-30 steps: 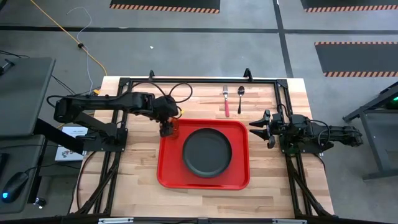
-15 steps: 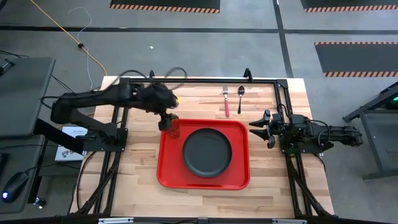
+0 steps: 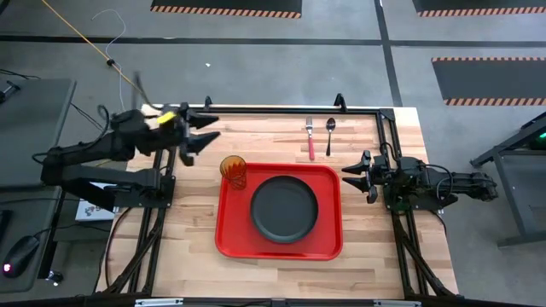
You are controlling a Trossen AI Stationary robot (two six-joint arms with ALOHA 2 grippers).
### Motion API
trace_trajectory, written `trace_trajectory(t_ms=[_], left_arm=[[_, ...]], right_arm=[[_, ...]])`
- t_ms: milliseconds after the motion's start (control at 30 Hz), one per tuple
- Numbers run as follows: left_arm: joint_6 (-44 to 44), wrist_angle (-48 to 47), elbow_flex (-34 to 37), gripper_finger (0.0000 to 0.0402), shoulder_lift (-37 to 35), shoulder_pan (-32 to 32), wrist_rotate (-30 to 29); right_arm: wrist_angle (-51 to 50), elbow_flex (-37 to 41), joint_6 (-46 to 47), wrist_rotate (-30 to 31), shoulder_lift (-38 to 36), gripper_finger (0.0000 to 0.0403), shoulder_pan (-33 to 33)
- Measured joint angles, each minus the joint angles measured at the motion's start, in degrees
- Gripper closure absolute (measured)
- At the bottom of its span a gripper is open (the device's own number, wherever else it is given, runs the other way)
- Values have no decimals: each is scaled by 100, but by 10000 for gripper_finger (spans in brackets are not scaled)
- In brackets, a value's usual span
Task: Pick and place plate/cup/fork/spoon on tray
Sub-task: Put the pink fork on the right side of the the black plate on the red tray
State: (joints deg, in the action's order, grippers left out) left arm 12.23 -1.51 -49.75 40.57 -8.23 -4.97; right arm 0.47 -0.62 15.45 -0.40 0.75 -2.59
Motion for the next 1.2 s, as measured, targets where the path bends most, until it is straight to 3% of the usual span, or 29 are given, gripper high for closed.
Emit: trace_trajectory(t_ms=[167,467,533,633,767,867,967,1100,1200], left_arm=[[-13,1255,575,153,-449,0,-67],[-189,1002,593,153,-330,2,-195],[-90,1043,594,153,-283,2,-195],[70,1037,594,153,-242,2,-195],[550,1051,594,153,-179,2,-193],[900,1052,594,153,-123,2,-191],[1140,1050,594,153,-61,2,-188],[1635,1046,594,153,42,2,-160],[2044,1031,594,153,128,-51,-168]], right_arm=[[-2,0,-1,1,-1,242,0],[48,1,-105,78,0,242,-1],[324,2,-26,293,0,242,-2],[1472,2,818,691,-4,242,-2],[3092,2,1693,1768,-4,242,-2],[3998,2,1616,2692,-4,242,-2],[4542,2,1573,2992,-2,242,-4],[4037,-280,2201,3248,286,242,-4],[2675,-934,2825,3510,1033,242,-8]])
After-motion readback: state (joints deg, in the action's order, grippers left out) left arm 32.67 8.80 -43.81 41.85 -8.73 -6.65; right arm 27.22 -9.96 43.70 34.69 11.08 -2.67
